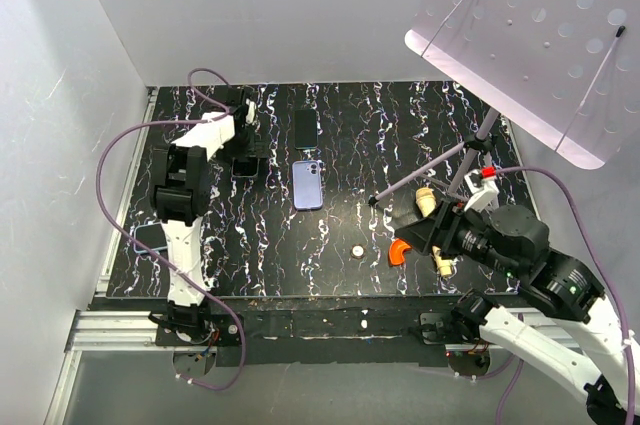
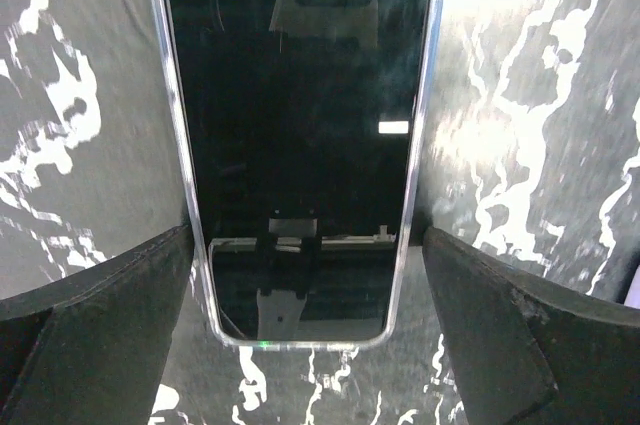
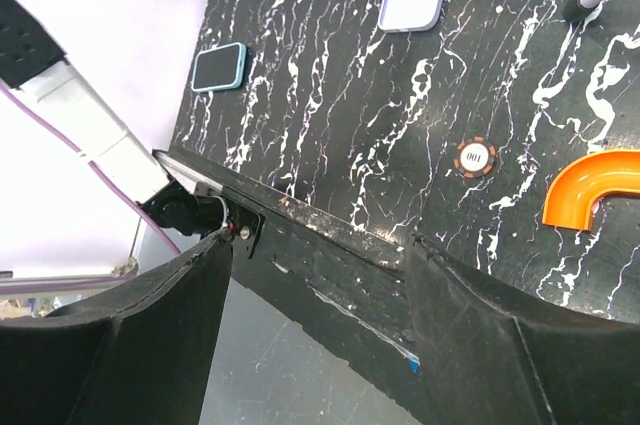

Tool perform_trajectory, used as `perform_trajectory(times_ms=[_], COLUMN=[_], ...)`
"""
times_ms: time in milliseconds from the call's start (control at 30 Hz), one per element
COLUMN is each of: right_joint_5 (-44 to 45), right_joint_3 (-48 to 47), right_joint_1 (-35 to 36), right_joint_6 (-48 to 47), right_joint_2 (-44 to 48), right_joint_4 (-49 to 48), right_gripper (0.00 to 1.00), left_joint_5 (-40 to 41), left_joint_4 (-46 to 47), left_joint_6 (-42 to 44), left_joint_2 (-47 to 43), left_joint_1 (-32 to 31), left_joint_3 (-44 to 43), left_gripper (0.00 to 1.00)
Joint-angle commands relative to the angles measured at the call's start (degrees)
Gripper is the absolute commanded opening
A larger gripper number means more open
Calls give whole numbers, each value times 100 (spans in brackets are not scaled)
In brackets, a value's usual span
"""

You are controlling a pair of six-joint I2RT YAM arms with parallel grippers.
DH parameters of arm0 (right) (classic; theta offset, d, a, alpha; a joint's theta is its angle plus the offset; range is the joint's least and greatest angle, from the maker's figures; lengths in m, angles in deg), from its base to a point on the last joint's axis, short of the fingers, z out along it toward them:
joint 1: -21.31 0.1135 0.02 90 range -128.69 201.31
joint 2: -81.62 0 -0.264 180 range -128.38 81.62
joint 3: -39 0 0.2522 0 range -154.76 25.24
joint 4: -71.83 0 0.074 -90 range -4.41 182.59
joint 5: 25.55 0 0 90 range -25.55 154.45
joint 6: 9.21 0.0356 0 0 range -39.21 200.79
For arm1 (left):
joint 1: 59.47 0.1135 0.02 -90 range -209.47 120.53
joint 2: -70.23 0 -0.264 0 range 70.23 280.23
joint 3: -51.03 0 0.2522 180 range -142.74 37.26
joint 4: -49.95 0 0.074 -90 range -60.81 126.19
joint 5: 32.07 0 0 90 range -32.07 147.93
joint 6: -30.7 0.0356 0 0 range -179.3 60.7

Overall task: Take the phone out of the phone case
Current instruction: Pick up the phone at the center of the board.

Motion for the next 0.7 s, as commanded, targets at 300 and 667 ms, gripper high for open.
perform_trajectory(times_ms=[300,667], right_joint_5=[510,326], right_joint_3=[-189,-40], right_joint_1=[24,15], right_joint_6=[92,-171], right_joint_2=[121,-862], right_joint_4=[237,-290], right_gripper=[75,76], left_joint_5=[-53,-213], left_joint_4=[-406,-299], left_joint_6=[269,-705], left_joint_2=[536,-1537], left_joint_1=[-13,-136], left_joint_3=[-313,1253], left_gripper=[44,0])
